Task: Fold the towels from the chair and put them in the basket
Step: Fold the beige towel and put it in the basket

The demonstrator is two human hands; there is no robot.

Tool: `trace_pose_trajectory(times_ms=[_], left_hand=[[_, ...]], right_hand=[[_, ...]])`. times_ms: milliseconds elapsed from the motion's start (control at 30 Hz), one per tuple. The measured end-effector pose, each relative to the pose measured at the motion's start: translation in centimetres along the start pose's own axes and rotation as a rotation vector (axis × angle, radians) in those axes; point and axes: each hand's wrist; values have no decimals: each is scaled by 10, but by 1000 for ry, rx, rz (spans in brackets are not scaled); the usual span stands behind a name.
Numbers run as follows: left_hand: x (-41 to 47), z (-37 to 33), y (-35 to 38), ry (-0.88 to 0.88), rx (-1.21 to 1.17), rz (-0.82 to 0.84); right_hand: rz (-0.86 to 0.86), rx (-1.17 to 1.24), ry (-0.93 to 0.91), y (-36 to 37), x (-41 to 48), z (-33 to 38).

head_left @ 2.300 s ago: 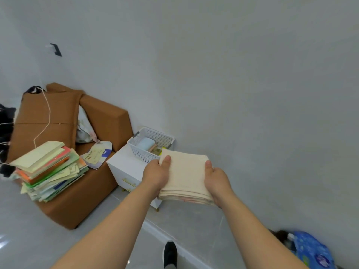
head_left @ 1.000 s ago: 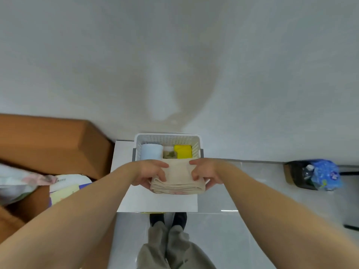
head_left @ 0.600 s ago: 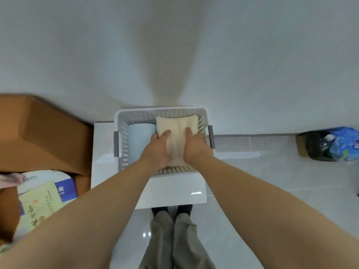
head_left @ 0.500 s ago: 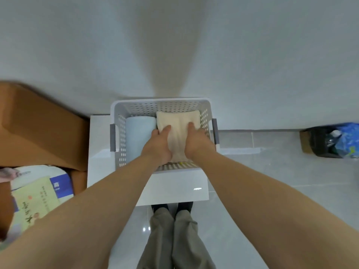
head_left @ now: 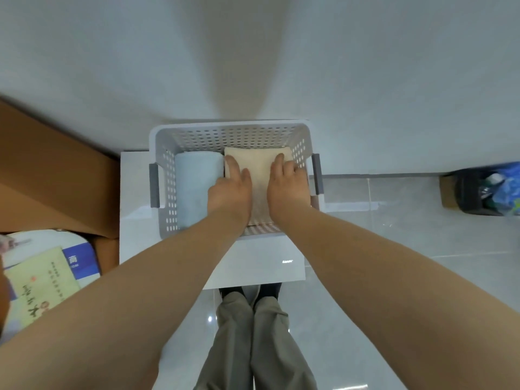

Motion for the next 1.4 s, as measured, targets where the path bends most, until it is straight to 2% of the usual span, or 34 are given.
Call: trace_pose_trajectory(times_ms=[100,300,567,667,867,1000,1100,1200,1400], left_hand=[[11,2,-2,19,116,-5],[24,-6,-9,104,332,97],[42,-24,9,22,217,193],[29,-23,-5,11,207,196],[-53,9,-78,91,219,187],[-116,39,-134,22,-21,220],[-146,42,-170,60,-188,180],[-165,30,-198,165,-289,79],[-209,-29,-237,365,-306,32]], right_hand=[[53,-174,-57,3,7,-7],[170,-232,-69,15,32,-5],[189,-297,-83,24,33,1],[140,-265,-97,19,25,-5],[16,111,-158,-30,-62,-35],[-55,369,-164,-61,-153,-54],[-111,807,-66,-72,-210,-70],[-272,1160,43,-73,-257,-88],[-506,1648,320,-43,-342,-137]])
Point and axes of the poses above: each hand's wrist, its own x-axis towards the middle knuckle, its own y-axis out of the palm, z = x × y, and after that the axes turned 11 degrees about -y, right-handed
